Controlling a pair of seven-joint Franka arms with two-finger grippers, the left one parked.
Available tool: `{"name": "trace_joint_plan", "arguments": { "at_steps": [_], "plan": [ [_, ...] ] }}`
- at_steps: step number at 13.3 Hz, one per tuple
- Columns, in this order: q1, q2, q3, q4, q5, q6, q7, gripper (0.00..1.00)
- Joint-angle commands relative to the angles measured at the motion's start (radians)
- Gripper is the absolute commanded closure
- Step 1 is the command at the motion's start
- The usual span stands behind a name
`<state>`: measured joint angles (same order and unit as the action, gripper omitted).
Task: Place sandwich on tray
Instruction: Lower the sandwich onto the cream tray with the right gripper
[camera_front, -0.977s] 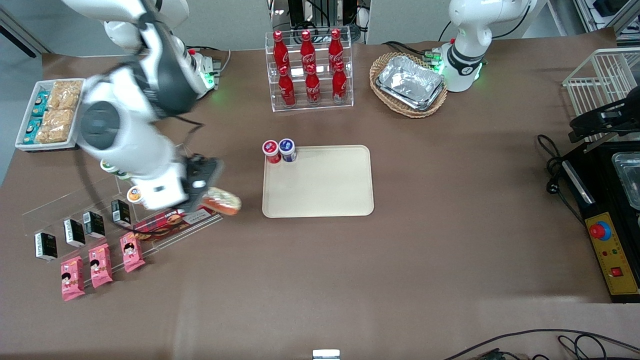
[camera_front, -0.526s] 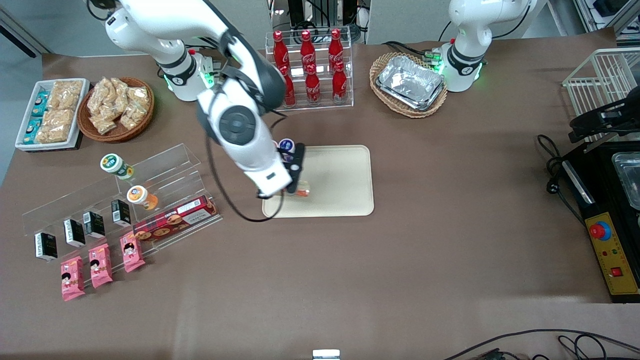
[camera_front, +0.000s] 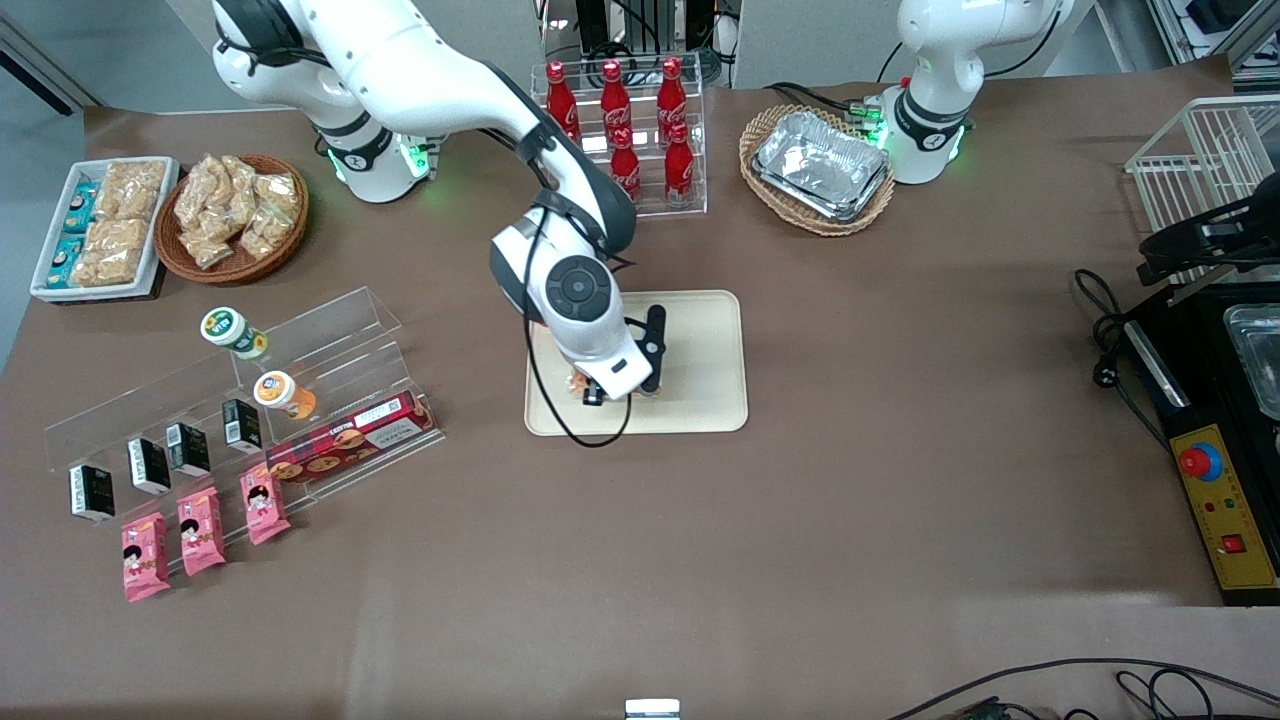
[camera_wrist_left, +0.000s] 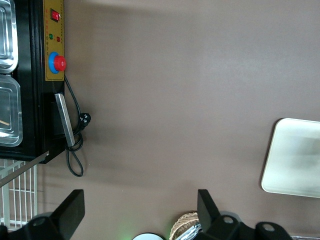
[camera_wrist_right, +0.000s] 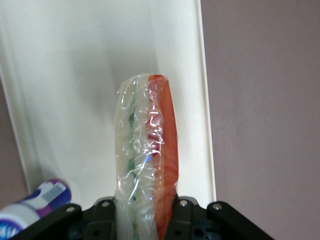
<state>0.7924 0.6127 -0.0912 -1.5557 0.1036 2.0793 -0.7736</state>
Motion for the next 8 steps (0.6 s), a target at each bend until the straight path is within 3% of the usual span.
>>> {"name": "trace_joint_plan", "arguments": {
  "at_steps": [1,8],
  "plan": [
    [0.021,0.07,-0.005,0.063,0.024,0.035,-0.001,0.7],
    [0.021,0.137,-0.005,0.095,0.022,0.044,-0.006,0.61]
  ]
}}
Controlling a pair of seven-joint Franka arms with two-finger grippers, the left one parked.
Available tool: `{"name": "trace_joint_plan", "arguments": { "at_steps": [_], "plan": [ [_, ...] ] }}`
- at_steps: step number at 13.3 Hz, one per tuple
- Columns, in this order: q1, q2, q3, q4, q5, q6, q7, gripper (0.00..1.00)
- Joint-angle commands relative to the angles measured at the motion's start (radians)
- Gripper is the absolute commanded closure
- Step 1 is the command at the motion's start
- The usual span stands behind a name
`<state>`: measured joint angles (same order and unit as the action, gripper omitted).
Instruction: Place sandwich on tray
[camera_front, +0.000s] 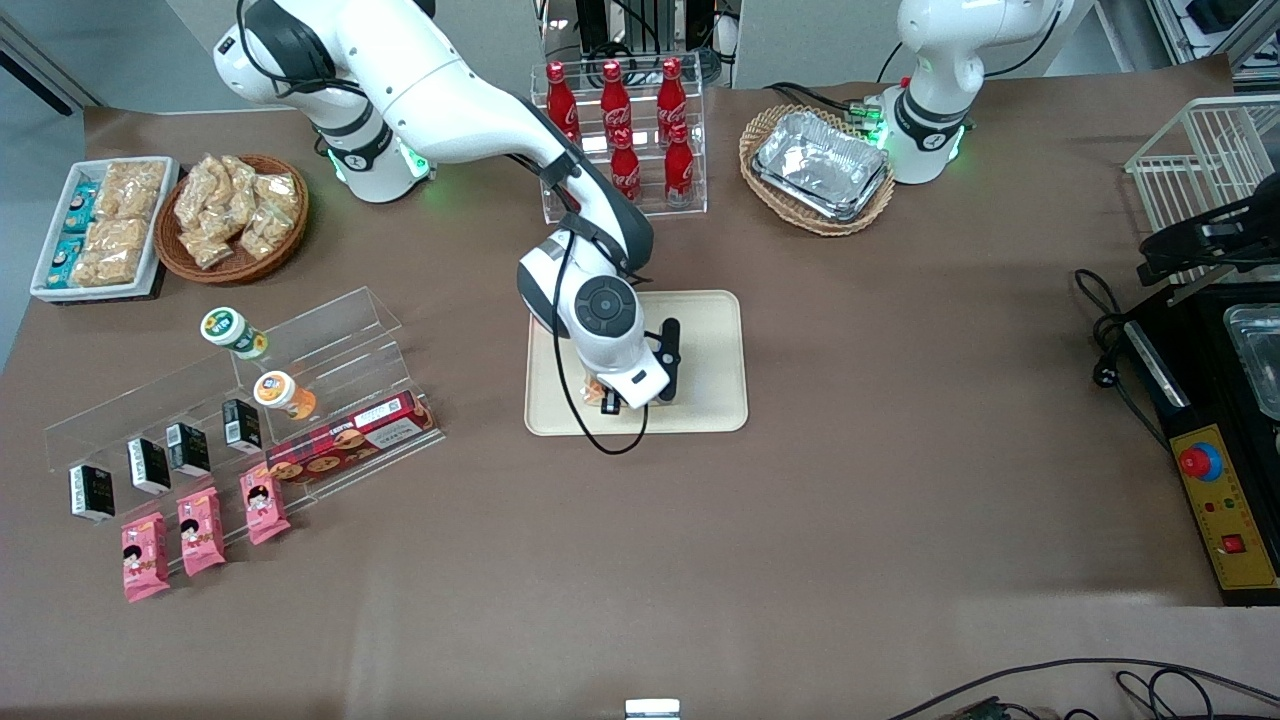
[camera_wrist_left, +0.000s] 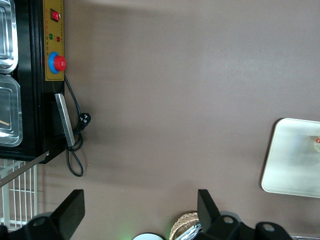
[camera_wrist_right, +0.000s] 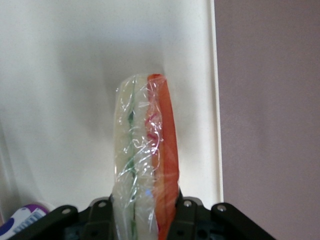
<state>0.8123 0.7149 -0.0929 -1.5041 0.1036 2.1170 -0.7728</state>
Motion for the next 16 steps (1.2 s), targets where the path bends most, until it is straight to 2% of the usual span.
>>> {"name": "trace_joint_plan", "arguments": {
  "at_steps": [1,2,3,4,7,9,14,16],
  "plan": [
    [0.001,0.038,-0.004,0.044,0.022,0.017,-0.006,0.58],
    [0.001,0.04,-0.004,0.044,0.022,0.023,-0.005,0.38],
    [-0.001,0.04,-0.004,0.044,0.022,0.023,-0.003,0.22],
    [-0.001,0.037,-0.004,0.044,0.022,0.023,-0.003,0.0],
    [-0.015,0.009,-0.004,0.048,0.025,0.015,-0.006,0.0],
    [-0.021,-0.047,-0.013,0.047,0.054,-0.009,-0.006,0.0],
    [-0.168,-0.225,-0.004,0.047,0.126,-0.132,-0.014,0.0],
    [-0.269,-0.323,-0.013,0.041,0.16,-0.236,-0.002,0.0]
  ]
}}
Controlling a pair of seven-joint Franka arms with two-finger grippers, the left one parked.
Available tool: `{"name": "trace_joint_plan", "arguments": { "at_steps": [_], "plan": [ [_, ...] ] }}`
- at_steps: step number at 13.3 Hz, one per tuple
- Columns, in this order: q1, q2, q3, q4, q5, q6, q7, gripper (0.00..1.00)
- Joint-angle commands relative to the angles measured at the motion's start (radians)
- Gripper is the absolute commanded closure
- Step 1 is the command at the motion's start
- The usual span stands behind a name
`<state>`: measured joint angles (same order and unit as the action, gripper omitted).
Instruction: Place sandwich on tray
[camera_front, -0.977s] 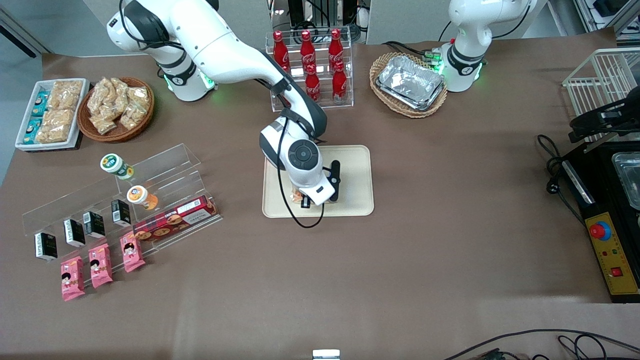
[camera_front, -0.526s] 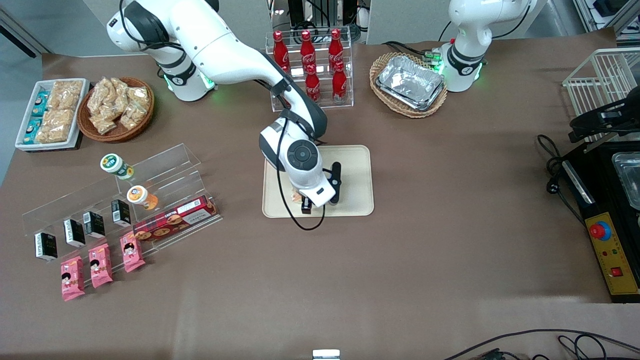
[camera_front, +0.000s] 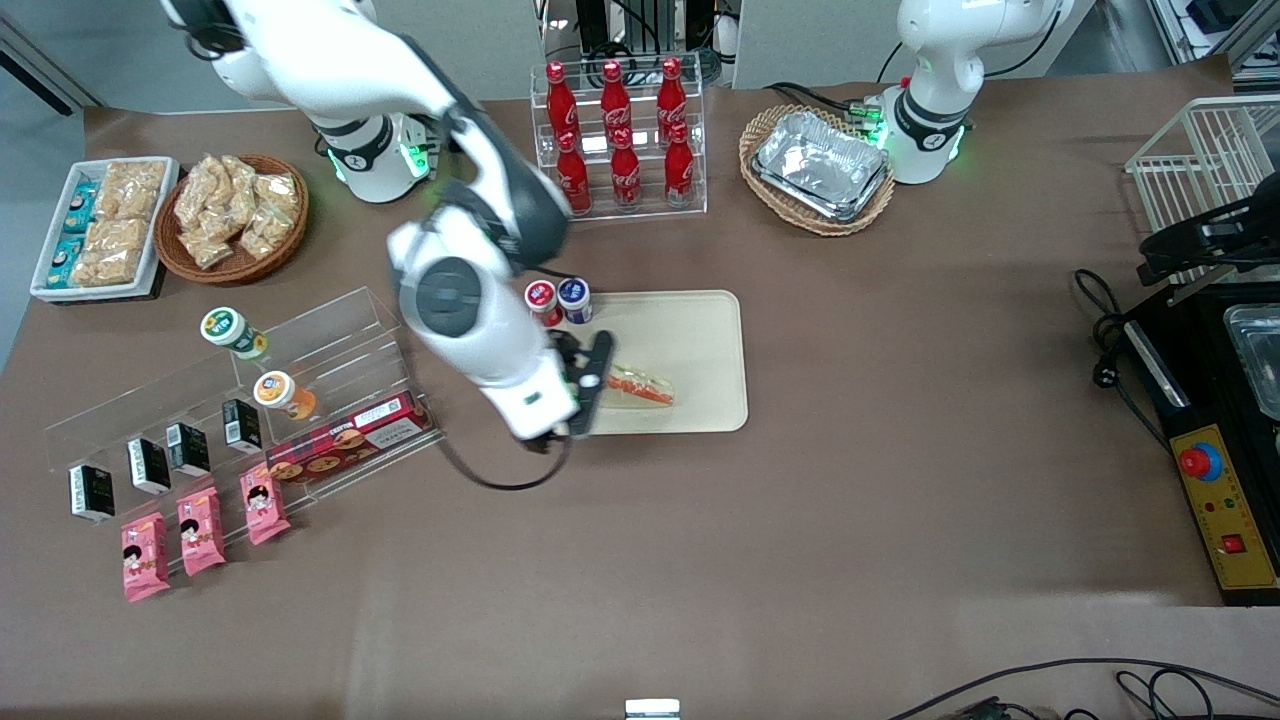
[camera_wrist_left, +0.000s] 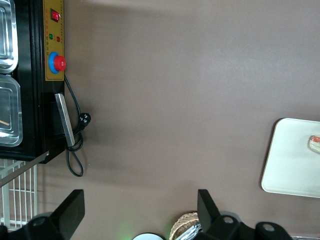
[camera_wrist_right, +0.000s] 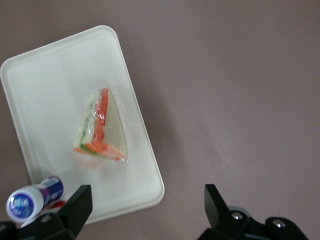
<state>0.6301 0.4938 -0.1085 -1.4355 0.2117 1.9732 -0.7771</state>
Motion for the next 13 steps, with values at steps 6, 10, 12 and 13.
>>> {"name": "trace_joint_plan", "arguments": {
  "at_steps": [6,10,12,13],
  "plan": [
    [-0.311,-0.256,-0.016,-0.026,0.052,-0.256,0.203,0.0],
    [-0.391,-0.354,-0.101,-0.023,0.031,-0.381,0.395,0.0],
    [-0.394,-0.376,-0.175,-0.023,-0.006,-0.405,0.395,0.0],
    [-0.394,-0.376,-0.206,-0.022,-0.011,-0.416,0.395,0.0]
  ]
}}
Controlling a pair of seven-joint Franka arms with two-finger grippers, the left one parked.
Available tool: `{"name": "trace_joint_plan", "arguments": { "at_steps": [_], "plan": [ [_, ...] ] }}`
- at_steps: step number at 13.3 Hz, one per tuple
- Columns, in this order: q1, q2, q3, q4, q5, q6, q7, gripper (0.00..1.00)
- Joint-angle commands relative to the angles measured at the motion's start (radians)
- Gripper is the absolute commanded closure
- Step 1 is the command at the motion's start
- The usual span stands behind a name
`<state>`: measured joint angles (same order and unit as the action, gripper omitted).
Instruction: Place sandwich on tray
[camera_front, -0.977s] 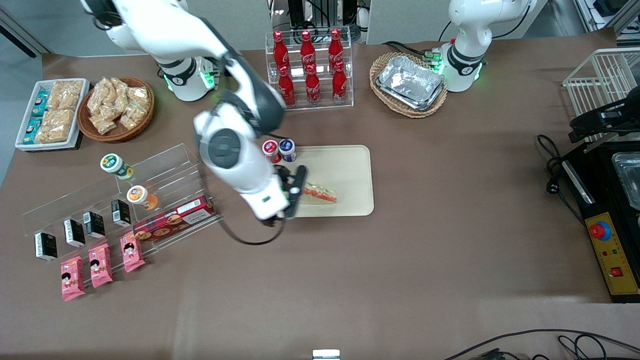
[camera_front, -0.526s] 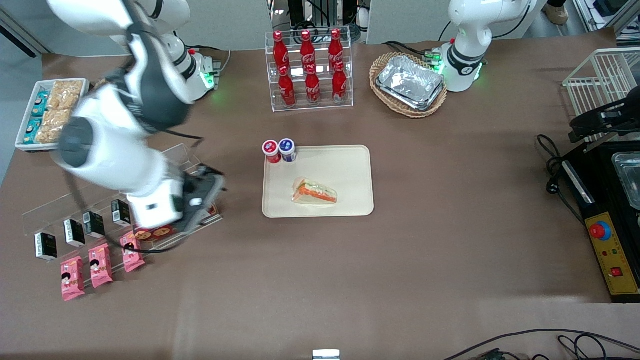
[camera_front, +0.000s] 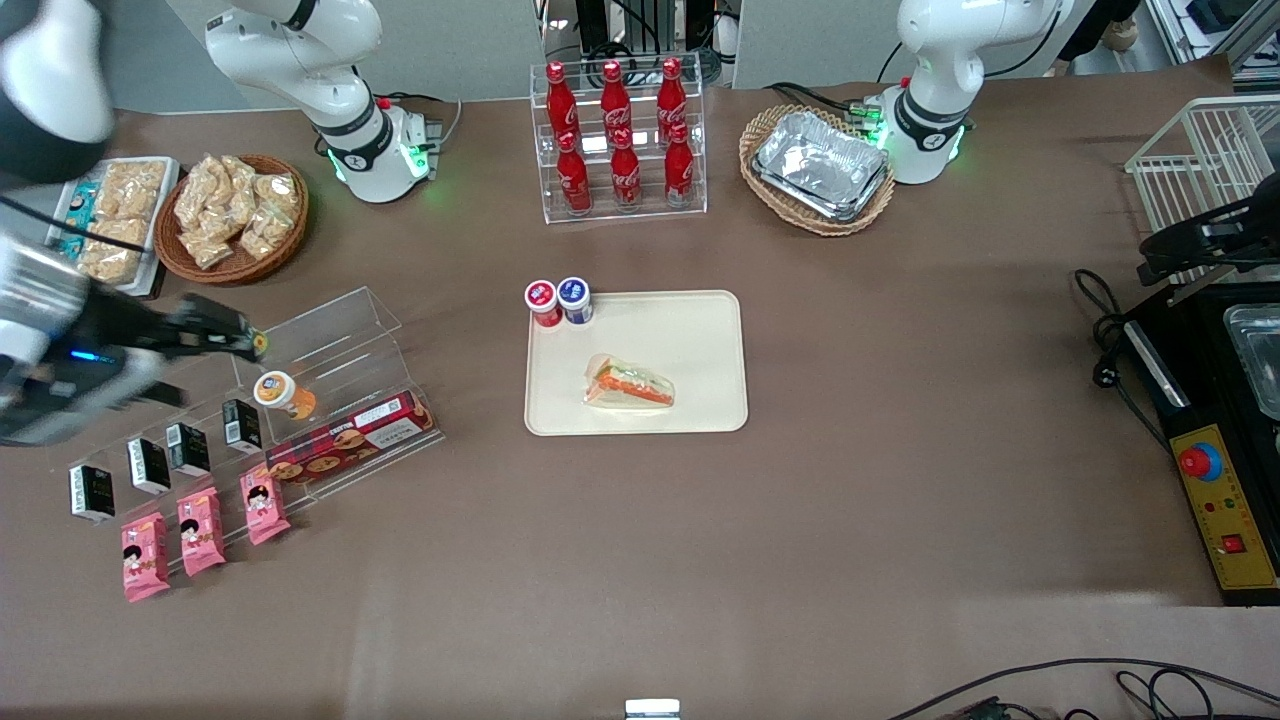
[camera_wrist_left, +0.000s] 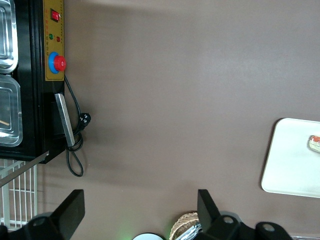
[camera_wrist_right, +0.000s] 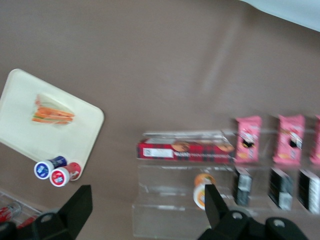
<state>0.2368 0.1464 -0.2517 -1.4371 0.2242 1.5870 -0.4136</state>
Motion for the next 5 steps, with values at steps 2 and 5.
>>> {"name": "trace_joint_plan", "arguments": {
  "at_steps": [2,5],
  "plan": [
    [-0.004,-0.036,-0.098,-0.019,-0.029,-0.055,0.064,0.0],
    [-0.011,-0.06,-0.104,-0.019,-0.071,-0.056,0.151,0.0]
  ]
}}
